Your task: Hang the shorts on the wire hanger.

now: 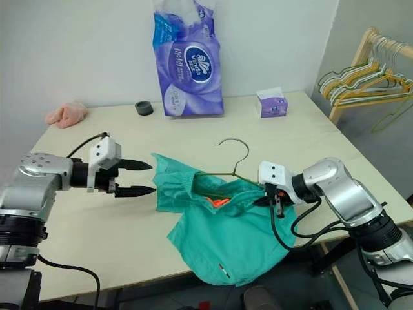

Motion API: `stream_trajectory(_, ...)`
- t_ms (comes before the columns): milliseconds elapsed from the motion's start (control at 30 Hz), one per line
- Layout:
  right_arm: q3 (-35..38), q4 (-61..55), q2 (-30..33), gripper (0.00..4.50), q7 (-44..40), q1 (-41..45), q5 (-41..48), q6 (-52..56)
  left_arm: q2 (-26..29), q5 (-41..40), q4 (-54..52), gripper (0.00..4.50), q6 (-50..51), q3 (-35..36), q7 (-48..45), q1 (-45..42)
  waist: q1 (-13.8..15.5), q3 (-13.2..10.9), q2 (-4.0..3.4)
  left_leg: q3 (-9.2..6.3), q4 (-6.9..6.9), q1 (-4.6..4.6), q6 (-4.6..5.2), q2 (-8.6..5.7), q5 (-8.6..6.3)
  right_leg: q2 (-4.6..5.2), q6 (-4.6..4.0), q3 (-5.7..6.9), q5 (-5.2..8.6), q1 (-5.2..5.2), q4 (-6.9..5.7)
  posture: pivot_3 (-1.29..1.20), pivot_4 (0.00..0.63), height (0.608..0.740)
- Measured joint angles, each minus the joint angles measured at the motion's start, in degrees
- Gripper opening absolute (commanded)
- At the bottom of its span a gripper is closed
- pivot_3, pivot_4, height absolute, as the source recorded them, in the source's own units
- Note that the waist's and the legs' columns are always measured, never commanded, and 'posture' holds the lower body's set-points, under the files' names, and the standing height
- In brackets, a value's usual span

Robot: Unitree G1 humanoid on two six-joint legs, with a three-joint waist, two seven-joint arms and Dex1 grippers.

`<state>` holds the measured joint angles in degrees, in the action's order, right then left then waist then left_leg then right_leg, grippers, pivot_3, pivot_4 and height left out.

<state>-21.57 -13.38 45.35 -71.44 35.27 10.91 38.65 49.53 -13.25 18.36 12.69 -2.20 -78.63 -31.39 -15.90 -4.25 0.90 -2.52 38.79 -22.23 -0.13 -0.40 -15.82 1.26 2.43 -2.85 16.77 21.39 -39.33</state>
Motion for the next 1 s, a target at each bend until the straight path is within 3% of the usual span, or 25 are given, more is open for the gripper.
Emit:
stream_trajectory(333, 0.0, -2.33, 0.07, 0.0, 0.03, -0.84, 1.9, 1.61, -4.87, -0.46, -2.04, 4.01, -1.26, -0.8, 1.49, 0.27, -0.11, 0.0, 0.0, -0.19, 0.07, -0.18, 0.0, 0.0, 0.0, 0.0, 0.0, 0.18, 0.0, 0.05, 0.01, -0.33, 0.031, 0.74)
stream_trajectory(467, 0.0, -2.35, 0.14, 0.0, 0.23, -1.29, 2.08, 2.24, -4.09, -1.19, -2.12, 3.21, -0.67, -0.77, 0.14, 1.73, -0.4, -0.01, -0.01, -0.21, 0.06, -0.18, 0.0, 0.0, 0.0, 0.0, -0.01, 0.21, 0.0, 0.05, 0.0, -0.33, 0.032, 0.74)
stream_trajectory(633, 0.0, -2.31, 0.5, 0.0, 0.21, -1.31, 2.63, 2.84, -2.29, -0.84, -1.9, 1.72, 0.49, -0.78, -0.6, 2.0, -0.45, -0.01, -0.02, -0.22, 0.06, -0.19, 0.0, -0.01, 0.0, 0.0, -0.02, 0.23, 0.01, 0.03, 0.02, -0.33, 0.032, 0.74)
stream_trajectory(833, 0.0, -2.0, 1.63, 0.0, 0.2, -1.44, 3.53, 3.31, -3.85, -0.62, 2.03, 0.02, 0.92, 0.17, 3.99, 1.01, -0.16, -0.01, -0.02, -0.23, 0.07, -0.19, 0.0, -0.01, 0.01, 0.0, -0.01, 0.24, 0.01, 0.03, 0.02, -0.32, 0.033, 0.74)
stream_trajectory(1000, 0.1, -1.96, 3.42, 0.0, 0.08, -2.83, 3.83, 3.37, -4.75, -0.45, 5.3, 0.02, -0.52, 1.31, 7.95, -0.3, -0.05, -0.01, -0.02, -0.23, 0.07, -0.19, 0.0, -0.01, 0.0, 0.0, -0.01, 0.24, 0.01, 0.03, 0.02, -0.32, 0.033, 0.74)
